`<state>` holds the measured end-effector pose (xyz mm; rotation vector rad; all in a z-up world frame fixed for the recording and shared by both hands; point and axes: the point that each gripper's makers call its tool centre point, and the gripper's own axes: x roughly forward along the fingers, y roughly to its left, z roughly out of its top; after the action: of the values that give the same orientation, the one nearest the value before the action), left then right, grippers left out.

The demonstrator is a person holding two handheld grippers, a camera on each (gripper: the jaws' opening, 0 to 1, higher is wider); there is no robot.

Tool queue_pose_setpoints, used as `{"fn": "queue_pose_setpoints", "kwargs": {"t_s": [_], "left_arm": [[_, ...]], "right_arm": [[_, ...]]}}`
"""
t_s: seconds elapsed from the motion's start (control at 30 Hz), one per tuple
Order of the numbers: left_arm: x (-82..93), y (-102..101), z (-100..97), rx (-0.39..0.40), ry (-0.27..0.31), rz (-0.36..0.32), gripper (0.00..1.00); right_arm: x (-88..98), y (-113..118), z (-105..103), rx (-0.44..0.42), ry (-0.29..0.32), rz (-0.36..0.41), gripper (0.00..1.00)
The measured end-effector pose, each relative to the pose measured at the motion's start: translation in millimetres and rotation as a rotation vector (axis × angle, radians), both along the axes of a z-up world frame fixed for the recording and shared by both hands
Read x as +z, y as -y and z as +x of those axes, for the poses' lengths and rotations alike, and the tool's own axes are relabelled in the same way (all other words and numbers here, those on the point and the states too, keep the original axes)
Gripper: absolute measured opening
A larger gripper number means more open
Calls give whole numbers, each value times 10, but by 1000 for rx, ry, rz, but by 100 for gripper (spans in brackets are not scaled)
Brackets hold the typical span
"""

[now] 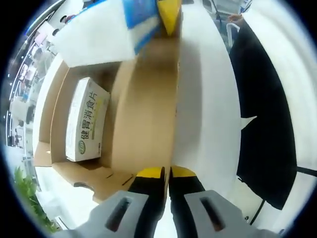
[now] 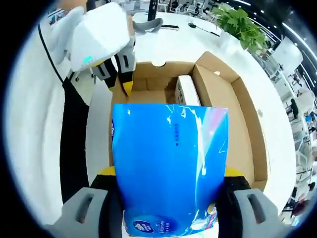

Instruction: Operate the shoe box by opening the lid, removing the specified soft item, and placing it in the target area until the item is outside and the box remains undamaged.

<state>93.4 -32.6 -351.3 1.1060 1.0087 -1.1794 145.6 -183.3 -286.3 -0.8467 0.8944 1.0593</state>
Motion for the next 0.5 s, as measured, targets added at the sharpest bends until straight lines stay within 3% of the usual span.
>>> {"fn": "queue_pose_setpoints", "kwargs": {"t_s": [0.13,0.5], "left_arm": [[-1,-2,3,25,-8,4,3],[-1,-2,1,24,-11,4,3]], "right_arm": [[159,20,12,-74,-13,56,76],[328,240,88,31,91,-4,75]]}}
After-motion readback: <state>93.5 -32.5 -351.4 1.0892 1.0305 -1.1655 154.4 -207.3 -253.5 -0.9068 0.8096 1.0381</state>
